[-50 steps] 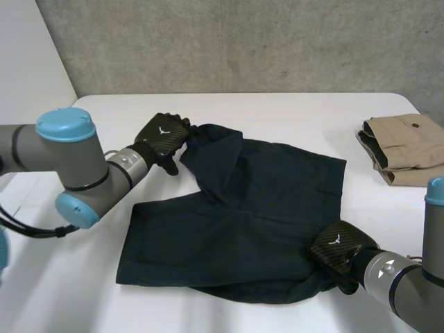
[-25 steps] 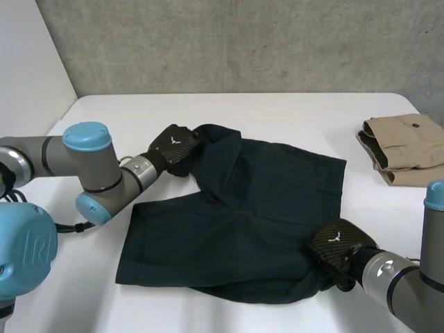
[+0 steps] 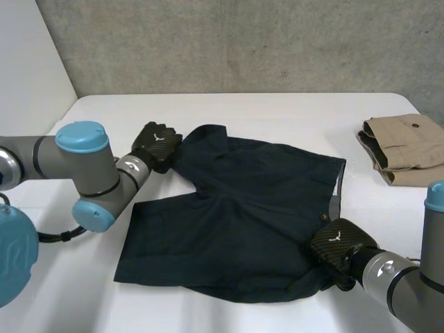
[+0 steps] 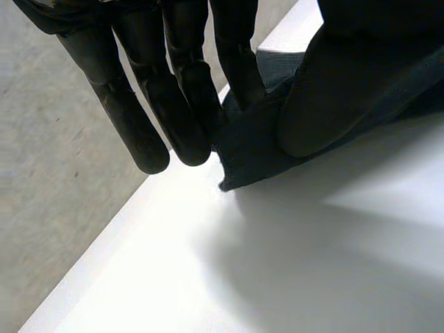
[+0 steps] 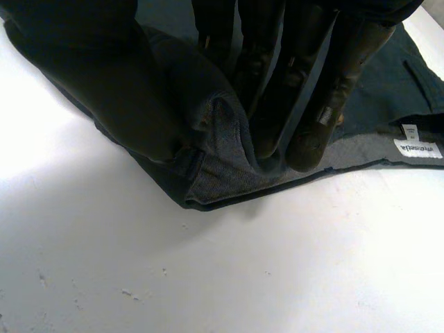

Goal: Fold the laundry.

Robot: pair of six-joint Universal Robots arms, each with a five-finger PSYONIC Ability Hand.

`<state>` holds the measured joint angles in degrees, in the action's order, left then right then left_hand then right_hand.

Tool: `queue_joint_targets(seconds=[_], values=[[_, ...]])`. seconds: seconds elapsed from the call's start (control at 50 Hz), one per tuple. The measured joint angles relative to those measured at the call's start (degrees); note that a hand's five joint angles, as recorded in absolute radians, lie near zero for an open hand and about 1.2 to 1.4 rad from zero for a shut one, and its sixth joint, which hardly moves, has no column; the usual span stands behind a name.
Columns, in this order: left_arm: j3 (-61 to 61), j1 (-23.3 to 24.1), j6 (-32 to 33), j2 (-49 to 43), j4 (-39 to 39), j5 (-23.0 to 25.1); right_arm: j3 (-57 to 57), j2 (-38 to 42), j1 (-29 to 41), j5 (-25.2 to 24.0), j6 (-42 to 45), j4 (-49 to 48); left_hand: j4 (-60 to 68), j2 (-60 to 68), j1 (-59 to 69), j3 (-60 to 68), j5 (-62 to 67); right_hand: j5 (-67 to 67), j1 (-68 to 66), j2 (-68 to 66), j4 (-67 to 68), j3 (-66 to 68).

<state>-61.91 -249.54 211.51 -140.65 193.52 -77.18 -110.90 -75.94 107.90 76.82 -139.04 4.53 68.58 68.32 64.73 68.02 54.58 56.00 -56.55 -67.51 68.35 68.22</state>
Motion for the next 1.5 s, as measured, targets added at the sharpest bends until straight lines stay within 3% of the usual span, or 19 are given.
queue_joint_targets(seconds=[0.08,0.1,0.14,0.2,0.28,0.46,0.58,0.64,0.68,0.96,1.08,1.2,1.5], values=[[-1.3,0.4,0.6,1.1,-0.2,-2.0,0.0,0.0,0.0,0.0,0.0,0.0,0.0,0.0,0.0,0.0,0.0,0.0,0.0,0.0,0.0,0.0],[-3.8,1.5,1.5,2.9,-0.9,-6.7,0.0,0.0,0.0,0.0,0.0,0.0,0.0,0.0,0.0,0.1,0.0,0.0,0.0,0.0,0.0,0.0],[-5.2,2.5,1.8,3.7,-2.2,-10.1,0.0,0.0,0.0,0.0,0.0,0.0,0.0,0.0,0.0,0.1,0.0,0.0,0.0,0.0,0.0,0.0],[-5.5,2.9,1.8,3.9,-3.0,-11.3,0.0,0.0,-0.1,0.0,0.0,0.0,0.0,0.0,0.0,0.1,0.0,0.0,0.0,0.0,0.0,0.0],[-5.9,4.5,1.8,3.6,-8.5,-16.3,-0.2,0.0,-0.1,0.0,0.0,0.0,0.0,0.0,0.0,0.1,0.0,0.0,0.0,0.0,0.0,0.0],[-5.2,5.5,1.5,3.2,-12.9,-19.9,-0.9,0.0,-0.1,-0.1,0.0,0.0,-3.7,-3.3,-1.0,-3.1,-0.8,0.0,0.0,0.0,0.0,0.0],[-4.8,5.5,1.2,3.4,-12.1,-19.8,-1.1,0.0,-0.1,-0.1,0.0,0.0,-15.9,-16.4,-13.4,-15.2,-11.6,0.0,0.0,0.0,0.0,0.0],[-5.0,5.5,1.0,3.7,-10.5,-19.5,-1.2,0.0,-0.1,-0.1,0.0,0.0,-38.9,-38.3,-35.9,-37.8,-34.8,0.0,0.0,0.0,0.0,0.0],[-5.2,5.5,0.9,3.9,-9.5,-19.4,-1.3,0.0,-0.1,-0.1,0.0,0.0,-42.7,-42.0,-38.1,-41.3,-38.6,0.0,0.0,0.0,0.0,0.0],[-13.2,5.0,1.0,13.5,-6.9,-16.3,-1.2,0.0,-0.1,0.0,-0.7,-1.6,-44.9,-43.9,-38.3,-43.4,-41.0,0.0,0.0,0.0,0.0,0.0],[-29.8,3.5,-0.8,32.1,-9.5,-8.0,-0.9,0.0,-0.1,-0.1,-4.3,-2.3,-44.9,-43.9,-38.3,-43.4,-41.0,0.0,0.0,0.0,0.0,0.0],[-42.0,3.3,-1.9,43.0,-12.6,-4.5,-0.7,-0.1,-0.3,0.2,-5.3,-2.3,-44.8,-43.9,-38.3,-43.4,-40.8,0.0,0.0,0.0,0.0,0.0],[-53.2,3.6,-2.1,45.9,-15.1,-4.8,-1.8,-5.2,-3.2,0.7,-5.3,-2.0,-40.7,-40.8,-38.1,-40.5,-36.8,0.0,0.0,0.0,0.0,0.0]])
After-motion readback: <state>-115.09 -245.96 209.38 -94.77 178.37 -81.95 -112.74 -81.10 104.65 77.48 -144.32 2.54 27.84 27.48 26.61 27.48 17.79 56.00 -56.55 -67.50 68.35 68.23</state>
